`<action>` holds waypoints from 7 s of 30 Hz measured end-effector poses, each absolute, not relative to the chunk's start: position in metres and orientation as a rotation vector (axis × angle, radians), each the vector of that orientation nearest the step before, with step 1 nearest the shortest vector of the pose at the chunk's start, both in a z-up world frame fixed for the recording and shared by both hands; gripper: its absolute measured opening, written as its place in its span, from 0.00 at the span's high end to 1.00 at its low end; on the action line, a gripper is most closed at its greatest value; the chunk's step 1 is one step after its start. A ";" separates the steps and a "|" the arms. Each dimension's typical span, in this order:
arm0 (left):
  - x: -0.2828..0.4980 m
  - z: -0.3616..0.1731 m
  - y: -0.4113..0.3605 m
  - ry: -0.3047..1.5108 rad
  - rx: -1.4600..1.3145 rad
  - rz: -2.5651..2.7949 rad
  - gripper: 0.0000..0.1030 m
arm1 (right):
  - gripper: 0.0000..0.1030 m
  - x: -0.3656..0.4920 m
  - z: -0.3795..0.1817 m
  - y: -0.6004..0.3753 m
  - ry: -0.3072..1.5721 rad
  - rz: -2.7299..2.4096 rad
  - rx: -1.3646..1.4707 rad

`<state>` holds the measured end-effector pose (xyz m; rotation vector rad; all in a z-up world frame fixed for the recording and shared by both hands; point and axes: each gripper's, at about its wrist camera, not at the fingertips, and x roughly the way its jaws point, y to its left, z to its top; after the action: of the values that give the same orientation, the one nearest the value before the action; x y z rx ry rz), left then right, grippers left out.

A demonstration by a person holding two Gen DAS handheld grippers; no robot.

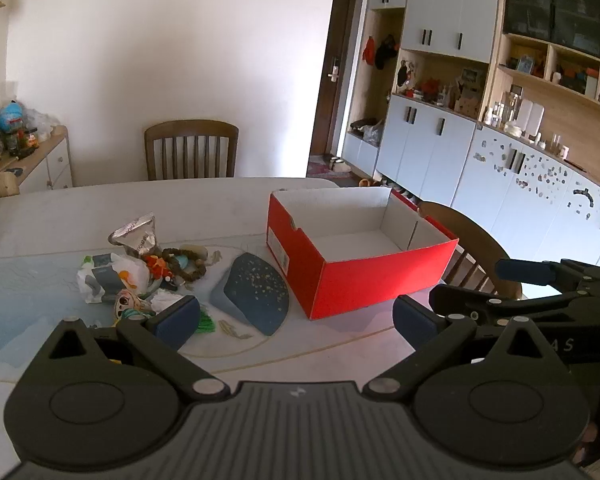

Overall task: Organize objects
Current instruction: 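Move both tools toward the pile of items on the table, then grasp the dark green pouch with the left tool while the right tool grasps the green-haired doll, then carry both items over the red box and open both tools to drop them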

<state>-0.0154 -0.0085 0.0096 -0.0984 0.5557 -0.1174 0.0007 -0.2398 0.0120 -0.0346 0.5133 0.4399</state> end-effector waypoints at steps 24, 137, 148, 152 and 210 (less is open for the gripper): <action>-0.020 0.012 -0.007 0.574 -0.122 -0.119 0.00 | 0.01 -0.006 0.015 -0.244 0.505 0.456 -0.031; 0.147 -0.023 0.088 0.872 -0.194 -0.316 0.72 | 0.66 0.168 0.011 -0.127 0.792 0.765 -0.163; 0.182 0.011 -0.013 0.818 -0.115 -0.434 0.72 | 0.65 0.220 0.040 -0.207 0.699 0.730 -0.123; 0.197 0.017 -0.049 0.812 -0.086 -0.474 0.72 | 0.65 0.234 0.038 -0.229 0.697 0.713 -0.127; 0.318 -0.124 -0.238 1.200 0.111 -0.612 0.70 | 0.56 0.318 -0.096 -0.286 0.988 0.577 -0.320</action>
<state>0.3178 -0.2383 -0.1239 0.1114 1.1996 -0.6116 0.3178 -0.2864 -0.0955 -0.3199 0.9881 0.5774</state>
